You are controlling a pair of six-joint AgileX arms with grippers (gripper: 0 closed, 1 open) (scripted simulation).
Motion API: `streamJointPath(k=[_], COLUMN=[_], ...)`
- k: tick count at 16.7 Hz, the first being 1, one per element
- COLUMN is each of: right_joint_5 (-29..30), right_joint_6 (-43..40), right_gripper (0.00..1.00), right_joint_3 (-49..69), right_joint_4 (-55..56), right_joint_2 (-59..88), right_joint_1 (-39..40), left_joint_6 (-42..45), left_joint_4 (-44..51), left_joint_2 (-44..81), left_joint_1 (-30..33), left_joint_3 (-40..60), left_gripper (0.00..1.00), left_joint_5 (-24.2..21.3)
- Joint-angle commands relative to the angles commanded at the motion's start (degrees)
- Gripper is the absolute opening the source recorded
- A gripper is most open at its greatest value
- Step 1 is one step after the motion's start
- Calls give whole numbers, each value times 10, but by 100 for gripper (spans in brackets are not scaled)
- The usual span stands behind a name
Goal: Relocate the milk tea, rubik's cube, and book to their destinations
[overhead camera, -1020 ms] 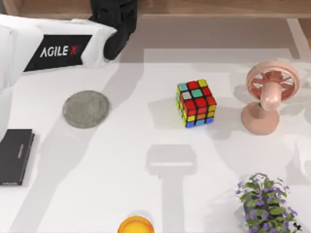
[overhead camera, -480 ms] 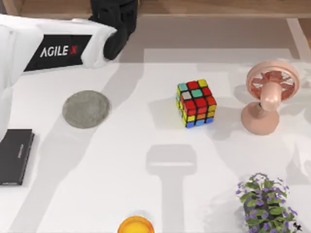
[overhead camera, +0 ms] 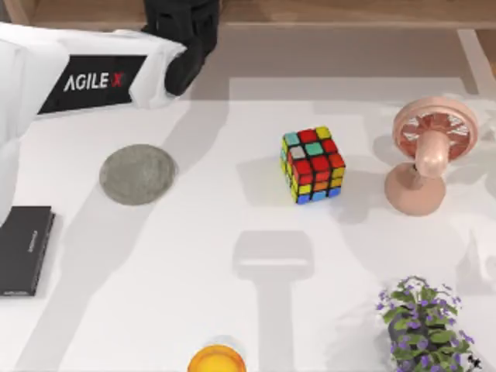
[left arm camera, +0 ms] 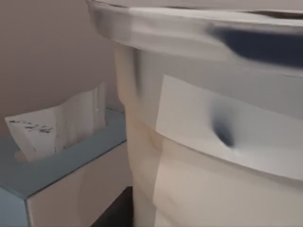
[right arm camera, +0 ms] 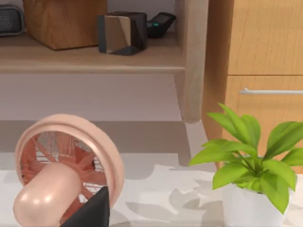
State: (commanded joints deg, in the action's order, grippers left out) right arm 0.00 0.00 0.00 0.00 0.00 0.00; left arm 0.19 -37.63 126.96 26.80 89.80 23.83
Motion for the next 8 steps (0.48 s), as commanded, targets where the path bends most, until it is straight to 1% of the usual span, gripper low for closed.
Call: streamJointPath(k=[6,8], right_joint_5=[0,0], right_joint_6=[0,0], right_gripper=[100,100], right_joint_3=[0,0], right_joint_4=[0,0], right_joint_2=[0,0], right_joint_1=[0,0], left_joint_6=[1,1], left_joint_4=[0,-3], left_joint_2=[-1,-9], left_joint_1=[2,1], left_joint_3=[0,-9], left_gripper=[0,0], left_joint_5=[0,8])
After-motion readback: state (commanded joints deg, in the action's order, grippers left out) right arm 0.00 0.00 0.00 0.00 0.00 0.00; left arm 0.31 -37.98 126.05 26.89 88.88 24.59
